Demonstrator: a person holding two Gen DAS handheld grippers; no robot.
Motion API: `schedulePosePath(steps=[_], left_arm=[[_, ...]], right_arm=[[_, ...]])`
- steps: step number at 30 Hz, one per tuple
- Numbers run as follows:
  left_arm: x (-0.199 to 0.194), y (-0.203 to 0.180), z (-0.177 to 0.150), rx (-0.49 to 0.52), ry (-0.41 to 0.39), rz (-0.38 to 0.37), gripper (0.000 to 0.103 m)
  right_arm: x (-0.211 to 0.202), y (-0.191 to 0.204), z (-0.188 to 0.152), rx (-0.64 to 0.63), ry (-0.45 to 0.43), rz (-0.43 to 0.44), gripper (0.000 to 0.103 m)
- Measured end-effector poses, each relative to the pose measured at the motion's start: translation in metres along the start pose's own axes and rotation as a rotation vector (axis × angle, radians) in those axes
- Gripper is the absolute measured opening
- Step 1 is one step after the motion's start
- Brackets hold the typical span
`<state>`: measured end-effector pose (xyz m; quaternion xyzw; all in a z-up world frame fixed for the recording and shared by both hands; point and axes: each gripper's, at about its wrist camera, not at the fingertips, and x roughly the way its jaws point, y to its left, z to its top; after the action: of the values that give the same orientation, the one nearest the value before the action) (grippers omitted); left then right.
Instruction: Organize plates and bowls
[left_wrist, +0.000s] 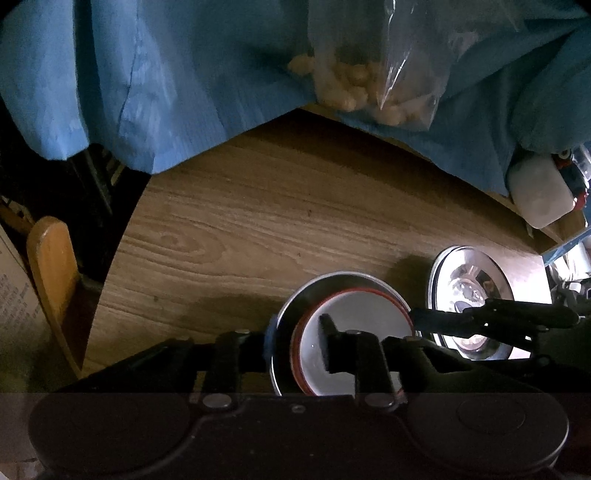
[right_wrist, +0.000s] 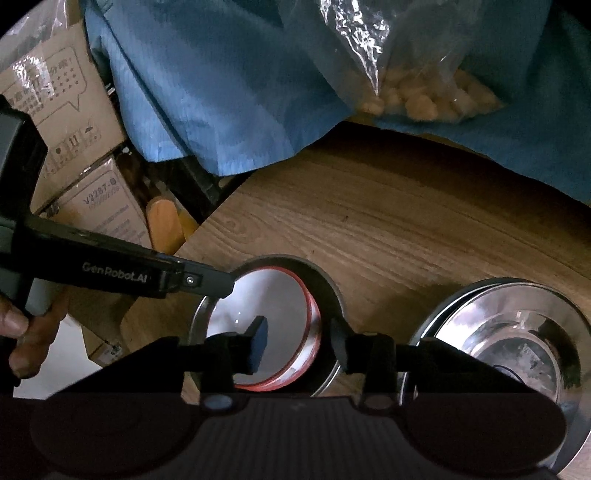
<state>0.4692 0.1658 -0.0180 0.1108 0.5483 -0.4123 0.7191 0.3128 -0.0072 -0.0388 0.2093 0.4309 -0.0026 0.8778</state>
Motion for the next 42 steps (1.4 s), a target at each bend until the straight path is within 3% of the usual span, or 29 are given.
schedulePosePath(steps=[6,12,20,29,42], left_arm=[[-0.006,0.002,0.002,0.010,-0.041,0.009,0.063],[-0.008,0.010,0.007,0.009,-0.058,0.036,0.086],[-0.005,0.027,0.010,0.031,-0.041,0.052,0.101],[0.000,0.039,0.005,0.125,0.000,0.049,0.102],[0.012,0.043,-0.001,0.308,0.084,0.038,0.102]], right_arm=[[-0.002,0.001,0.003,0.002,-0.026,-0.026,0.059],[-0.007,0.000,0.004,0.022,-0.062,-0.071,0.079],[-0.016,-0.003,0.000,0.042,-0.109,-0.183,0.099],[-0.027,0.002,-0.011,0.009,-0.081,-0.305,0.103],[-0.030,0.016,-0.032,0.128,0.030,-0.341,0.103]])
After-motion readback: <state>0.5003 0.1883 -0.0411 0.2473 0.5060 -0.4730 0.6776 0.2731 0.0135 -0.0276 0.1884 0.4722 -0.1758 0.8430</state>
